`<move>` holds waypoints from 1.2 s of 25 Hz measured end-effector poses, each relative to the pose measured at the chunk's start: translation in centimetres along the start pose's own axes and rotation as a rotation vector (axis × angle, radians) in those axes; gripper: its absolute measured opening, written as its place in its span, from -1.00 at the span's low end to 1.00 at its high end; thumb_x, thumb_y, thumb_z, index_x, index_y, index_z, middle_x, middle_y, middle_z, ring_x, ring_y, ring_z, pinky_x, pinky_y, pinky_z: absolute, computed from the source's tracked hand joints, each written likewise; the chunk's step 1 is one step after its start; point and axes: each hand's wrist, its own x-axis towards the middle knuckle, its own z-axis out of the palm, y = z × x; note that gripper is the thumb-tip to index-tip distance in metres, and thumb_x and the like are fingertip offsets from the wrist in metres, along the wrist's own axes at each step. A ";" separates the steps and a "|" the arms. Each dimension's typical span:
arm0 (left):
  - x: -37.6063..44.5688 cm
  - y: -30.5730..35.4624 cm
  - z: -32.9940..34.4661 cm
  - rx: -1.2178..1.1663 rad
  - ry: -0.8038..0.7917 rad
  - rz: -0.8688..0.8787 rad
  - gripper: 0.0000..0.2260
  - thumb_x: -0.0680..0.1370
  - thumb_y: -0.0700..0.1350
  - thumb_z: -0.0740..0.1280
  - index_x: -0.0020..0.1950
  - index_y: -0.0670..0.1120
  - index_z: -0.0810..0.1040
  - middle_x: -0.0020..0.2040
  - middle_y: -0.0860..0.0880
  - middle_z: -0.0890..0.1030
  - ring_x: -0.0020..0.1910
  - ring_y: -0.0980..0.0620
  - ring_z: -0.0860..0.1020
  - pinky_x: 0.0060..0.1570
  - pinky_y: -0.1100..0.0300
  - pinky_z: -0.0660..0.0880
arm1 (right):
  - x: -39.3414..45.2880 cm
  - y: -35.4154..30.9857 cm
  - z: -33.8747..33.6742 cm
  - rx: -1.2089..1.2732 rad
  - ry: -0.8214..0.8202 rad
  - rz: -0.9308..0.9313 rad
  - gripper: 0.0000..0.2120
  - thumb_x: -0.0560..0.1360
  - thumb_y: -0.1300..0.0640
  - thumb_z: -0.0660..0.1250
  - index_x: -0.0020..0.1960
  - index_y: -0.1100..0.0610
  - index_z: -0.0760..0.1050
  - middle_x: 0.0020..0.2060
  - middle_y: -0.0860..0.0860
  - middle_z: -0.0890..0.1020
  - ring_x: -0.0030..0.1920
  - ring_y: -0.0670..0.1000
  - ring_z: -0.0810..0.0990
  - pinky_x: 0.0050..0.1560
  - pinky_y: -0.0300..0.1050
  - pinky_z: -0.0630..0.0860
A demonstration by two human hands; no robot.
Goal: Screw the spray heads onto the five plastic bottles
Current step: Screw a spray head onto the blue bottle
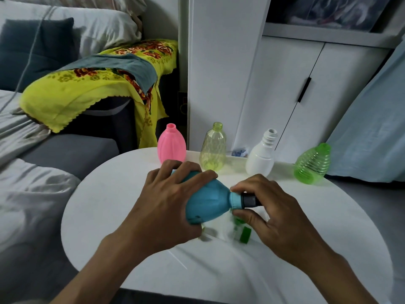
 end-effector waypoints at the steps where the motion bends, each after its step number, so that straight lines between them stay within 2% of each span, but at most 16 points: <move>1: 0.0 0.1 0.2 0.021 0.026 -0.001 -0.23 0.13 0.08 0.54 0.33 0.10 0.44 0.22 0.04 0.52 0.17 -0.11 0.45 0.02 -0.03 0.45 | 0.0 -0.1 0.0 0.065 0.015 0.066 -0.66 0.48 -0.08 0.35 0.21 -0.26 0.37 0.09 -0.26 0.51 0.05 -0.19 0.52 0.03 -0.35 0.44; 3: 0.0 0.5 0.5 0.072 0.072 -0.008 -0.24 0.13 0.06 0.55 0.33 0.07 0.47 0.23 0.01 0.54 0.18 -0.14 0.46 0.06 -0.08 0.45 | 0.0 -0.3 0.2 0.156 0.055 0.166 -0.62 0.45 -0.12 0.37 0.19 -0.37 0.32 0.10 -0.31 0.52 0.06 -0.14 0.58 0.04 -0.27 0.53; 6: 0.1 0.8 0.7 0.103 0.093 -0.019 -0.24 0.13 0.04 0.56 0.33 0.05 0.51 0.24 -0.01 0.54 0.20 -0.16 0.47 0.08 -0.09 0.43 | 0.0 -0.1 0.4 0.217 0.113 0.190 -0.75 0.46 -0.10 0.38 0.09 -0.20 0.40 0.02 -0.24 0.57 0.02 -0.06 0.61 0.00 -0.09 0.58; 8: 0.2 0.6 0.4 0.070 0.051 -0.013 -0.23 0.14 0.07 0.55 0.35 0.07 0.48 0.24 0.03 0.53 0.20 -0.13 0.46 0.07 -0.07 0.44 | 0.0 0.0 0.2 0.223 0.099 0.166 -0.79 0.46 -0.07 0.38 0.04 -0.14 0.41 0.00 -0.19 0.57 0.02 -0.02 0.60 -0.01 -0.02 0.58; 12: 0.2 0.3 -0.2 -0.152 -0.053 -0.039 -0.21 0.18 0.14 0.52 0.40 0.13 0.41 0.23 0.16 0.48 0.18 0.02 0.40 0.07 -0.03 0.50 | 0.2 0.3 -1.0 0.118 0.069 0.004 -0.83 0.48 0.01 0.36 0.03 -0.08 0.42 0.07 -0.23 0.55 0.03 -0.09 0.53 0.01 -0.12 0.47; 15: 0.3 0.4 -0.4 -0.156 -0.060 -0.041 -0.21 0.18 0.12 0.53 0.40 0.12 0.41 0.24 0.16 0.48 0.19 0.02 0.39 0.09 -0.03 0.49 | 0.4 0.5 -1.3 0.130 0.046 0.010 -0.81 0.46 0.02 0.39 0.04 -0.10 0.45 0.08 -0.25 0.57 0.03 -0.07 0.56 0.01 -0.12 0.48; 18: 0.0 0.6 -0.3 -0.023 -0.008 -0.027 -0.21 0.16 0.09 0.56 0.37 0.09 0.45 0.25 0.08 0.51 0.21 -0.07 0.43 0.07 -0.04 0.46 | 0.3 0.2 -1.0 0.202 0.048 0.173 -0.72 0.41 -0.10 0.42 0.09 -0.20 0.46 0.01 -0.22 0.60 0.02 -0.05 0.61 -0.01 -0.15 0.54; 21: -0.1 1.0 0.1 0.110 0.091 -0.007 -0.23 0.13 0.04 0.58 0.33 0.04 0.50 0.25 -0.03 0.54 0.21 -0.17 0.46 0.09 -0.12 0.43 | 0.4 -0.5 -0.4 0.393 0.100 0.333 -0.69 0.40 -0.16 0.41 0.11 -0.25 0.43 -0.16 -0.06 0.59 -0.18 -0.03 0.61 -0.17 -0.18 0.56; 23: 0.0 1.1 0.6 0.170 0.138 0.026 -0.23 0.12 0.01 0.60 0.32 0.01 0.52 0.25 -0.09 0.55 0.21 -0.22 0.47 0.11 -0.18 0.42 | 0.6 -1.0 0.2 0.540 0.112 0.466 -0.80 0.46 -0.08 0.41 0.04 -0.15 0.48 -0.30 0.04 0.59 -0.31 0.02 0.61 -0.31 -0.20 0.54; 25: 0.1 1.0 1.0 0.206 0.142 0.058 -0.23 0.12 0.00 0.61 0.32 0.00 0.51 0.26 -0.11 0.56 0.22 -0.24 0.46 0.13 -0.22 0.41 | 0.9 -1.1 0.3 0.645 0.057 0.617 -0.95 0.53 -0.01 0.38 -0.08 -0.05 0.54 -0.37 0.03 0.64 -0.33 -0.01 0.62 -0.34 -0.25 0.50; 27: 0.0 0.8 1.1 0.188 0.111 0.046 -0.22 0.12 0.01 0.61 0.33 0.02 0.48 0.27 -0.09 0.55 0.23 -0.23 0.45 0.13 -0.21 0.42 | 0.8 -0.4 -0.6 0.760 -0.077 0.710 -0.83 0.60 -0.02 0.25 -0.04 -0.03 0.60 -0.26 0.06 0.71 -0.24 0.00 0.64 -0.28 -0.26 0.52; 29: 0.0 0.5 1.0 0.099 0.077 0.004 -0.20 0.13 0.03 0.60 0.35 0.06 0.44 0.28 -0.03 0.52 0.23 -0.17 0.44 0.12 -0.16 0.45 | 0.5 0.9 -2.1 0.969 -0.230 0.677 -0.69 0.56 -0.03 0.17 0.18 -0.01 0.60 0.03 0.15 0.70 -0.03 0.08 0.66 -0.08 -0.14 0.56; 30: 0.0 0.4 0.9 0.046 0.063 -0.010 -0.20 0.14 0.04 0.58 0.36 0.07 0.44 0.28 0.00 0.51 0.23 -0.14 0.43 0.10 -0.12 0.47 | 0.3 1.5 -2.8 1.065 -0.310 0.642 -0.59 0.48 0.00 0.20 0.27 -0.01 0.56 0.14 0.16 0.67 0.07 0.13 0.65 0.02 -0.05 0.55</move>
